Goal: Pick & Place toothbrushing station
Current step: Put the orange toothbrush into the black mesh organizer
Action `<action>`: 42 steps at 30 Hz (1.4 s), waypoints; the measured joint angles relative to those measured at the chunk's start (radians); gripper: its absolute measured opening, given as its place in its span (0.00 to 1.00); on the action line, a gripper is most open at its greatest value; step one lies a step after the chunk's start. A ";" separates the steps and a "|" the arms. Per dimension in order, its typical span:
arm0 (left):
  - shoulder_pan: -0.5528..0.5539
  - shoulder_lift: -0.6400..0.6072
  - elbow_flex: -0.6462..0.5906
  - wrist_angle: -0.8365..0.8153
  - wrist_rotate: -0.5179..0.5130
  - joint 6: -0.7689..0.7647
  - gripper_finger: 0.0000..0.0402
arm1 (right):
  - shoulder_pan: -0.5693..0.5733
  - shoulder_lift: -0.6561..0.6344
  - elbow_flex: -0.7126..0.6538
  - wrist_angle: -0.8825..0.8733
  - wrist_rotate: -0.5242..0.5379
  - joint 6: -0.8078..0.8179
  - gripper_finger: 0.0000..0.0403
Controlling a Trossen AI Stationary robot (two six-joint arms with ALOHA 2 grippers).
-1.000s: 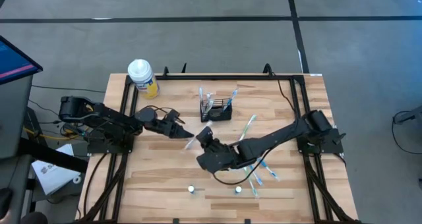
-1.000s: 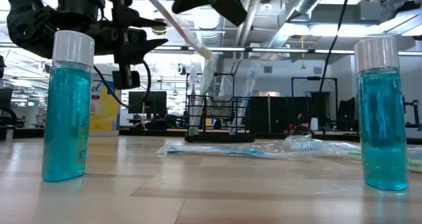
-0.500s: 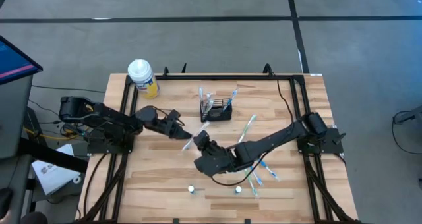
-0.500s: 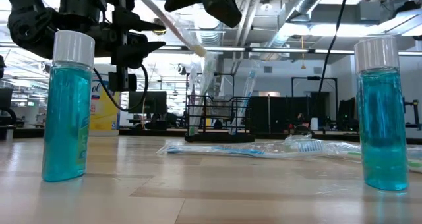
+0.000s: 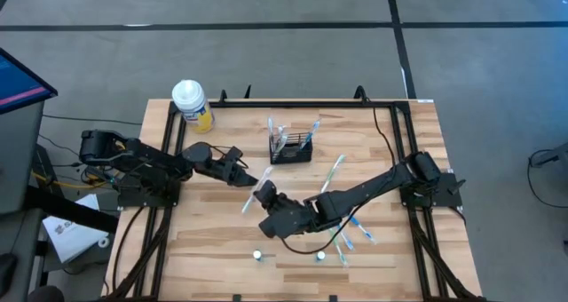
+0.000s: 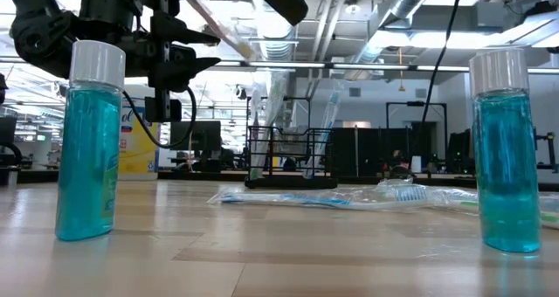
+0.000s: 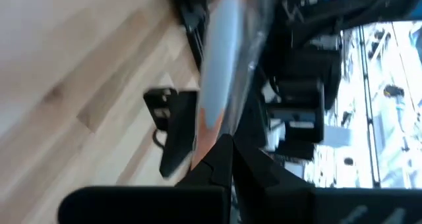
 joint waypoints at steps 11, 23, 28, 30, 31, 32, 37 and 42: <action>0.012 0.000 0.000 0.001 -0.004 0.000 0.26 | -0.009 0.000 -0.004 -0.003 -0.052 0.026 0.00; 0.035 0.000 0.000 0.003 0.028 0.000 0.26 | -0.020 0.000 -0.005 -0.050 -0.053 0.077 0.00; 0.046 0.000 0.000 0.003 0.045 0.000 0.26 | -0.023 0.000 -0.005 -0.071 -0.053 0.098 0.00; 0.045 0.000 0.000 0.004 0.046 0.000 0.26 | -0.025 0.000 -0.005 -0.071 -0.053 0.096 0.00; 0.045 0.000 0.000 0.003 0.047 0.000 0.26 | -0.027 0.000 -0.005 -0.071 -0.053 0.093 0.00; 0.045 0.000 0.000 0.003 0.051 0.000 0.26 | -0.028 0.000 -0.005 -0.071 -0.053 0.089 0.00; 0.044 0.000 0.000 0.002 0.053 0.000 0.26 | -0.035 0.000 -0.005 -0.053 -0.053 0.072 0.00; 0.044 0.000 0.000 0.001 0.053 0.000 0.26 | -0.041 0.000 -0.005 -0.035 -0.113 0.056 0.00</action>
